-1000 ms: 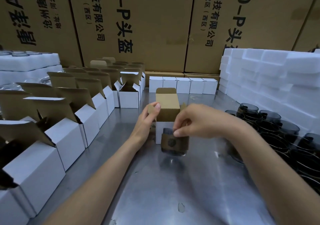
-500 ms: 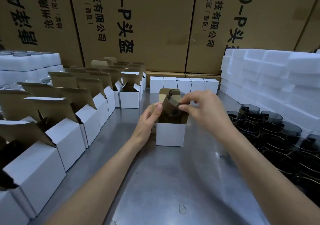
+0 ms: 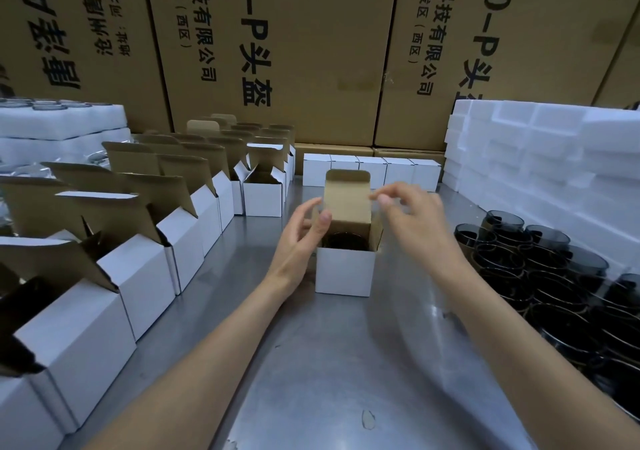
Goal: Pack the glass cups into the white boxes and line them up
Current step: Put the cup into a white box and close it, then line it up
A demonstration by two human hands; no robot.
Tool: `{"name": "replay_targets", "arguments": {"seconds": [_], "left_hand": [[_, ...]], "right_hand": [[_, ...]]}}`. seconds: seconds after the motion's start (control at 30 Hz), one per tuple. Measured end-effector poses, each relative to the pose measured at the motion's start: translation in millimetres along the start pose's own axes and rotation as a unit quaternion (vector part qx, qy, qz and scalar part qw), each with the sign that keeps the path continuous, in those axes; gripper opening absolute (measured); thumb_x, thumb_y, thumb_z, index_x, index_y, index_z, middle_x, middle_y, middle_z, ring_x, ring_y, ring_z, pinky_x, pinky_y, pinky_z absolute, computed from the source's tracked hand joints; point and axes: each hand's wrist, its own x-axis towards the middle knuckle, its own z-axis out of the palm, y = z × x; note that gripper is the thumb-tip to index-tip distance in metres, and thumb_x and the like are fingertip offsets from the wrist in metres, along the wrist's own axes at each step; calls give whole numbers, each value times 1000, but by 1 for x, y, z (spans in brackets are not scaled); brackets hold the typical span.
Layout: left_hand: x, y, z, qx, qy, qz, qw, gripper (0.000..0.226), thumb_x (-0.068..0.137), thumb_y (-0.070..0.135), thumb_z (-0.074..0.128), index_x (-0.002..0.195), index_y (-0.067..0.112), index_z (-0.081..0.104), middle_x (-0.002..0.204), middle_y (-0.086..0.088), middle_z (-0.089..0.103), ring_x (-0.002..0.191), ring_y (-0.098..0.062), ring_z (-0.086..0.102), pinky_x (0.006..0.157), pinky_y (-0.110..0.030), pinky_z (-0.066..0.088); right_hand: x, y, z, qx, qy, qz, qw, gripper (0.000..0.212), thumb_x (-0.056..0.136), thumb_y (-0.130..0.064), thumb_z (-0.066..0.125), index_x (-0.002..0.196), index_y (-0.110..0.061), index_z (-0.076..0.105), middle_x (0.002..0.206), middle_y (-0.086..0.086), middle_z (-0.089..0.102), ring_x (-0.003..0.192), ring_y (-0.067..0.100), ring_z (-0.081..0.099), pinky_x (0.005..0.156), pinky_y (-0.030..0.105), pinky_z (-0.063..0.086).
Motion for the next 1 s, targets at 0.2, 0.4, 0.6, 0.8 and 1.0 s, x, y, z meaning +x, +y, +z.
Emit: {"name": "replay_targets", "arguments": {"seconds": [0.2,0.4,0.6,0.8,1.0], "left_hand": [[5,-7,1,-27,90,-23,995,31,99,48,31,122,35,48,102,17,58,100,0,55,96,-29,42],[3,-9,5,18,20,9,1000,33,87,38,61,119,32,53,106,9,62,102,-2,58,84,-12,45],[2,-5,5,29,48,31,998,17,92,11,59,100,26,57,93,7,63,89,-1,59,80,-18,47],[0,-4,8,26,52,52,997,24,87,21,35,84,14,58,90,-3,64,87,-13,57,75,-22,43],[-3,-9,11,158,20,140,977,45,87,57,32,95,22,60,99,12,57,97,-4,53,79,-21,42]], "right_hand": [[-9,21,14,232,-1,225,946,33,103,-25,36,133,-21,50,131,-3,52,111,13,49,84,27,44],[-23,29,32,332,-84,188,921,47,97,-17,50,141,-30,39,134,-8,49,122,11,49,108,39,38],[-20,27,30,327,-76,147,930,34,95,-6,47,105,-37,55,110,-10,64,99,6,60,81,24,46],[-26,29,33,309,-55,138,939,26,95,-9,42,82,-24,60,80,-25,66,79,-6,57,78,28,39],[-30,32,37,335,-55,136,931,24,93,-13,41,83,-24,59,92,-18,61,92,6,53,83,32,38]]}}
